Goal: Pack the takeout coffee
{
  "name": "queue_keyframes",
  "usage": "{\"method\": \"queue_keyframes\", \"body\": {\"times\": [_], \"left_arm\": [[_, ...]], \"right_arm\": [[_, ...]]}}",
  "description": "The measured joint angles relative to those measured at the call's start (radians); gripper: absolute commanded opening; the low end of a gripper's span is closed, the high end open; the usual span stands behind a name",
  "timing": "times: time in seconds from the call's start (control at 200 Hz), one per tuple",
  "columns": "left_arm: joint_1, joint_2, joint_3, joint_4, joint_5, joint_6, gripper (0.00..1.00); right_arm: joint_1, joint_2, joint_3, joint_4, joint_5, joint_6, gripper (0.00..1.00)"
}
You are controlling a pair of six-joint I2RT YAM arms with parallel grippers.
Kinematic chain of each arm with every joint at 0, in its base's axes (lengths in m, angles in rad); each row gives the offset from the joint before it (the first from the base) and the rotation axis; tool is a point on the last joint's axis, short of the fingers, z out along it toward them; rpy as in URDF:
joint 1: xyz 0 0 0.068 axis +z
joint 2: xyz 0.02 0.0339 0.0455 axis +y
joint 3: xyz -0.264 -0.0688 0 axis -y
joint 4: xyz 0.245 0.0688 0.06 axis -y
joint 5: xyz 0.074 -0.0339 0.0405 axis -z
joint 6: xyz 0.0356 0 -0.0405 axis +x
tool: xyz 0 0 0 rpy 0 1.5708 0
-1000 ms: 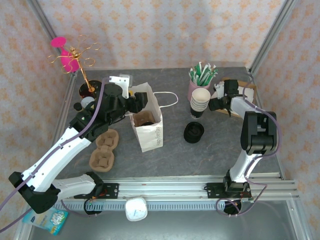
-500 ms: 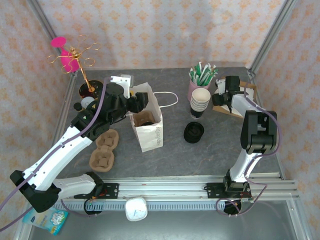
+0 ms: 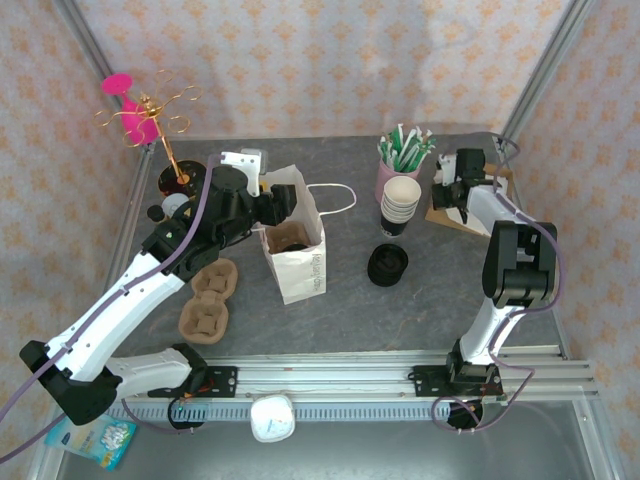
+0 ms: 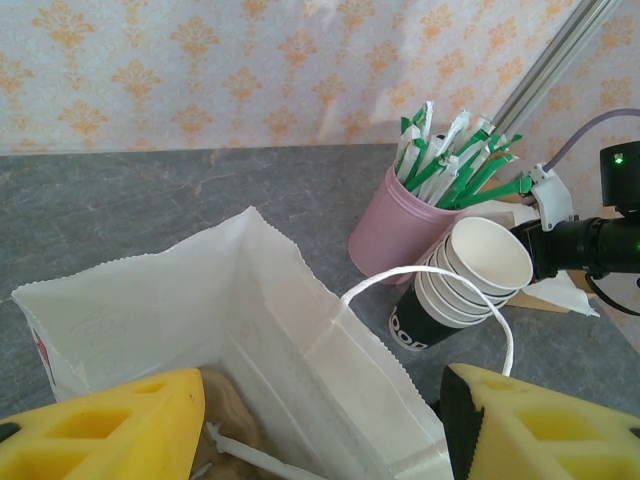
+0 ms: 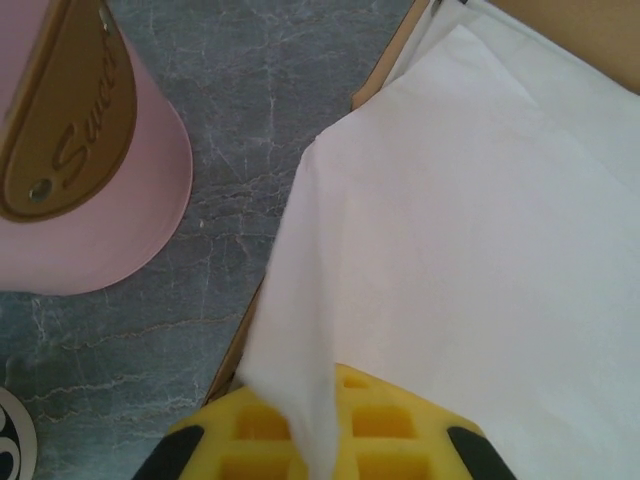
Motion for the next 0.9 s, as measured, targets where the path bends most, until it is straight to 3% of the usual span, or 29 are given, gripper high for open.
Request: {"method": "queue_keyframes", "body": {"times": [0.25, 0.626, 0.901], "left_arm": [[0.000, 0.014, 0.036, 0.000, -0.003, 0.000, 0.66], [0.000, 0.024, 0.116, -0.004, -0.022, 0.000, 0.66], [-0.004, 0.046, 0.160, -0.003, 0.007, -0.003, 0.67]], "right_arm": [[-0.029, -0.083, 0.013, -0.006, -0.007, 0.108, 0.00], [-0.091, -0.433, -0.012, 0.052, 0.081, 0.399, 0.00], [-0.091, -0.475, 0.159, -0.088, 0.077, 0.619, 0.00]]}}
